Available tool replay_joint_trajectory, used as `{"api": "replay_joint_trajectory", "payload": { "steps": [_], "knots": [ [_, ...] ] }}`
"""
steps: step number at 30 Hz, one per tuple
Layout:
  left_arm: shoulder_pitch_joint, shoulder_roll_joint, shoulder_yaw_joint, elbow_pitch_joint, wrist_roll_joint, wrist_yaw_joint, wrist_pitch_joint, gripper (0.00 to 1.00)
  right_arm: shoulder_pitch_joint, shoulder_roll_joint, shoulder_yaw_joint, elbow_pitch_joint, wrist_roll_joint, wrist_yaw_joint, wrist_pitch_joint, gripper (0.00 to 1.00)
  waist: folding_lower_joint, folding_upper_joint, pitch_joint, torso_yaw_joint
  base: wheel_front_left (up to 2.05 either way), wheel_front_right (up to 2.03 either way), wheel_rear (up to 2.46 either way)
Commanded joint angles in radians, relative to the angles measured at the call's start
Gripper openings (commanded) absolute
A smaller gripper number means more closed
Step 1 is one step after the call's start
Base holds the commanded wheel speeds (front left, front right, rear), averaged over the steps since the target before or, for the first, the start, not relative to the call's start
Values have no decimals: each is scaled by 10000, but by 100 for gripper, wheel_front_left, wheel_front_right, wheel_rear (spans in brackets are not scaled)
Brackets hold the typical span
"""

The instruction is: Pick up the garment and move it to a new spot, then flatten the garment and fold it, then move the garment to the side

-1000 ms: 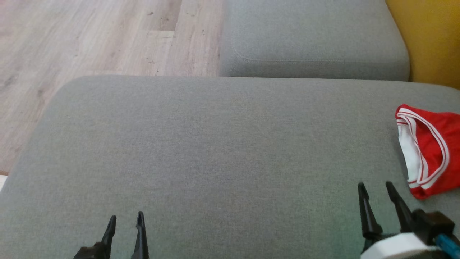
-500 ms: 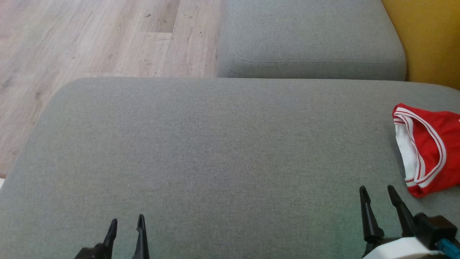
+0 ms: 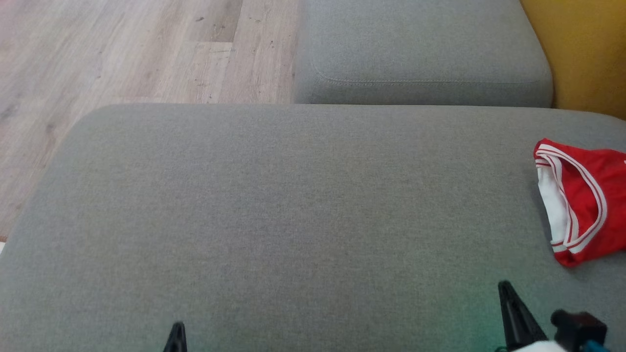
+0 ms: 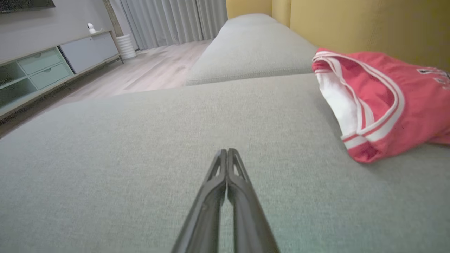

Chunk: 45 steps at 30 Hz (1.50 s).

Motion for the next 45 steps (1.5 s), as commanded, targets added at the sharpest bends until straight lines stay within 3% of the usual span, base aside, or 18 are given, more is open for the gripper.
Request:
{"api": "replay_joint_trajectory", "payload": {
  "steps": [1, 45],
  "knots": [
    [-130, 10, 141, -168, -159, -75, 52, 0, -118, -10, -16, -199, 258, 1, 12, 0, 0, 0, 13, -16, 0, 0, 0],
    [-955, -1006, 2453, 114, -3232, -1744, 1150, 0, -1306, -170, -205, 267, 5345, 25, 521, 0, 0, 0, 301, -384, 0, 0, 0]
  ]
}}
